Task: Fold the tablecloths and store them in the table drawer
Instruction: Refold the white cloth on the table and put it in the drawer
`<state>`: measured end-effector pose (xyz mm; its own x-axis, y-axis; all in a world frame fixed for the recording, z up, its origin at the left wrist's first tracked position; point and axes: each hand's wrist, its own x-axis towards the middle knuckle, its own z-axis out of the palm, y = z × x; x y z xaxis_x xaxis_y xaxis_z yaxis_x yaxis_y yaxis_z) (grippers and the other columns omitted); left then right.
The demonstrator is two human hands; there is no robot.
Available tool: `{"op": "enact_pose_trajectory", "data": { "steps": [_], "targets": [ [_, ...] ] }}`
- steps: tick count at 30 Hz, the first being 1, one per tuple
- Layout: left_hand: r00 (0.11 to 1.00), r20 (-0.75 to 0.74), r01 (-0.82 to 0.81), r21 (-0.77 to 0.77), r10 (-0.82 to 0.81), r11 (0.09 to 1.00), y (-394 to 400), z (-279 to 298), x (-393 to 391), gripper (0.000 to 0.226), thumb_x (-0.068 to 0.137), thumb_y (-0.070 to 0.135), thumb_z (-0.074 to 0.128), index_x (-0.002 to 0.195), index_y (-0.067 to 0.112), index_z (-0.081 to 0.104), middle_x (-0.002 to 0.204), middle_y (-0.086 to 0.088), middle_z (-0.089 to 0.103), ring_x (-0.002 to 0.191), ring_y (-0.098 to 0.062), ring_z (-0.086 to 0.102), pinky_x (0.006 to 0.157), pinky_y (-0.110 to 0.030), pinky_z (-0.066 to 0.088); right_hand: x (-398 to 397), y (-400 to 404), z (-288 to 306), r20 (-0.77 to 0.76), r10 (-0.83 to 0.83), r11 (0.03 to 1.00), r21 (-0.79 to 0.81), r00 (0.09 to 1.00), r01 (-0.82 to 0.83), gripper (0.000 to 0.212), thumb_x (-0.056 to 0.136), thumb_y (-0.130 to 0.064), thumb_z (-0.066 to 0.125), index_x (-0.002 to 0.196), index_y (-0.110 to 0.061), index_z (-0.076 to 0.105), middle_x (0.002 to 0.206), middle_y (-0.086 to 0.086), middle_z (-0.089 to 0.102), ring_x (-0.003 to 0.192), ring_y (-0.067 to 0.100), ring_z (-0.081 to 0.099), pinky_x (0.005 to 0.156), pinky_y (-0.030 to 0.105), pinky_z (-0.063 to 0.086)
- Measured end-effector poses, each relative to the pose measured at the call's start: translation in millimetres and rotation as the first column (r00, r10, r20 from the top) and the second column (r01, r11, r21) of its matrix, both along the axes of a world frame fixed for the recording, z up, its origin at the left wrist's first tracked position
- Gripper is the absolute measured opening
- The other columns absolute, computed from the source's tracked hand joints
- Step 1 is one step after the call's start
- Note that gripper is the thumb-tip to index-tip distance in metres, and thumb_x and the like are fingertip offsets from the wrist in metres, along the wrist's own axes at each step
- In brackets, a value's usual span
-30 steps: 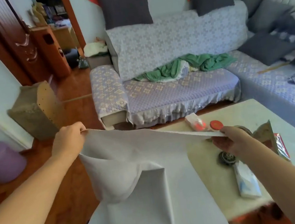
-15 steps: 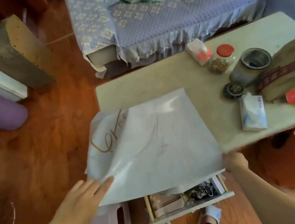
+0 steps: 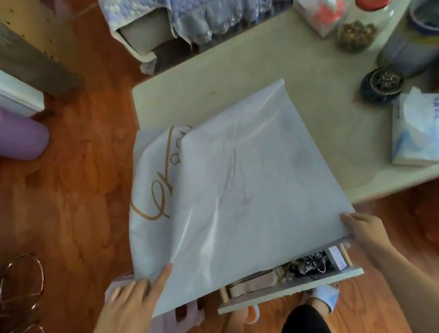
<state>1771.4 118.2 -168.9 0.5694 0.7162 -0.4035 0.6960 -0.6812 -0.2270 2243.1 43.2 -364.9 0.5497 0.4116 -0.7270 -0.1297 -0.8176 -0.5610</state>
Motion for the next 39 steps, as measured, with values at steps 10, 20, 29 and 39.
{"op": "enact_pose_trajectory", "data": {
  "steps": [10, 20, 29, 39],
  "targets": [
    [0.613, 0.431, -0.684, -0.129, 0.662, 0.718, 77.2, 129.6, -8.5, 0.076, 0.081, -0.003, 0.064, 0.149, 0.025, 0.047, 0.136, -0.004, 0.059, 0.112, -0.035, 0.065, 0.088, -0.044, 0.051, -55.2, 162.5, 346.4, 0.192, 0.374, 0.786, 0.452, 0.907, -0.421, 0.030, 0.092, -0.012, 0.057, 0.069, 0.005, 0.065, 0.061, 0.008, 0.062, 0.054, 0.018, 0.065, 0.063, 0.047, 0.062],
    [0.275, 0.839, -0.804, -0.066, 0.469, 0.590, 246.1, 355.6, -122.4, 0.026, 0.084, -0.011, 0.063, 0.093, 0.008, 0.078, 0.101, -0.013, 0.073, 0.103, -0.035, 0.066, 0.085, -0.036, 0.048, -194.6, 323.4, 716.2, 0.253, 0.202, 0.452, 0.833, 0.946, -0.319, 0.015, 0.091, -0.001, 0.060, 0.077, -0.005, 0.058, 0.069, 0.008, 0.061, 0.057, 0.020, 0.066, 0.063, 0.038, 0.063],
    [0.822, 0.079, -0.557, -0.096, 0.564, 0.825, 271.8, 463.1, -141.1, 0.051, 0.072, 0.042, 0.074, 0.116, 0.018, 0.071, 0.106, 0.004, 0.071, 0.089, -0.013, 0.068, 0.083, -0.025, 0.057, -233.9, 339.2, 891.3, 0.297, -0.025, 0.279, 0.919, 0.955, -0.278, 0.016, 0.089, 0.001, 0.057, 0.075, -0.007, 0.056, 0.076, 0.013, 0.060, 0.051, 0.021, 0.064, 0.055, 0.033, 0.060],
    [0.163, 0.978, -0.104, -0.117, 0.134, 0.988, 241.4, 618.0, 5.3, 0.066, 0.087, 0.061, 0.068, 0.145, 0.037, 0.046, 0.130, 0.019, 0.060, 0.115, -0.001, 0.058, 0.096, -0.028, 0.049, -280.8, 320.0, 904.5, 0.573, -0.019, 0.307, 0.783, 0.819, -0.541, 0.014, 0.088, -0.007, 0.057, 0.075, -0.006, 0.060, 0.072, 0.012, 0.070, 0.068, 0.028, 0.073, 0.070, 0.041, 0.064]
  ]
}}
